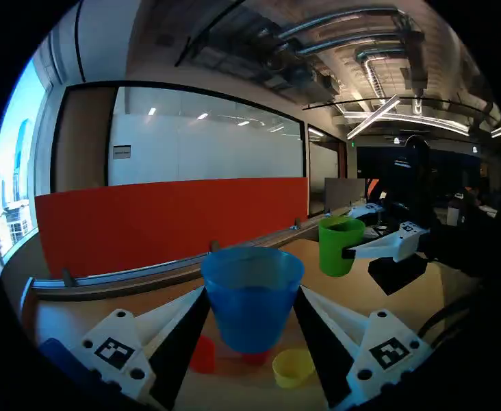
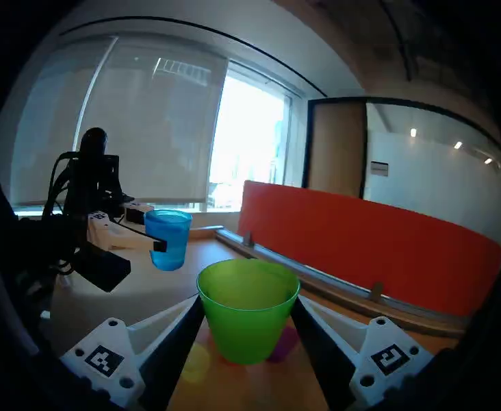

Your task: Pour water

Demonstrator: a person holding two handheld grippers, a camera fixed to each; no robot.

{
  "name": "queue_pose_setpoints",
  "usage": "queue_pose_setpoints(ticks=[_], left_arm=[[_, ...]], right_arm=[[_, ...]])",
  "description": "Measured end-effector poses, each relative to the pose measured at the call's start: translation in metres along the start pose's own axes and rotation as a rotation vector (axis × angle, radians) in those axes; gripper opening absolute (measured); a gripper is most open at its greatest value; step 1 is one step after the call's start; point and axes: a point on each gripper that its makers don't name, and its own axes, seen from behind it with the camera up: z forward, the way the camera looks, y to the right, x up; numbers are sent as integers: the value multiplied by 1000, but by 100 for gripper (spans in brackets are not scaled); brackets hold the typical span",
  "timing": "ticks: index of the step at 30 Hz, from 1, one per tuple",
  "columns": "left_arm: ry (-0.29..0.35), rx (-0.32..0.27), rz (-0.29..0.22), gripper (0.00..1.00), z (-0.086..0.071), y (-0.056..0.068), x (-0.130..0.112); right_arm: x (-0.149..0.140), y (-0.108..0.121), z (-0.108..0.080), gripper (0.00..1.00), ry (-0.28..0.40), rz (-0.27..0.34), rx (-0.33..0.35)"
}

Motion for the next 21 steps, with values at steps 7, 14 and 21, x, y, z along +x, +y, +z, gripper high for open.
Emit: queue_pose_setpoints(ticks=[7, 14, 21], left_arm=[[-6, -17, 0, 82, 1, 5, -7], [-10, -25, -2, 82, 0, 7, -10], [-14, -25, -6, 82, 0, 6, -12]], right_arm=[[4, -2, 1, 89, 6, -23, 6], [8, -2, 3, 89, 7, -42, 9], [8, -2, 5, 89, 7, -45, 12]])
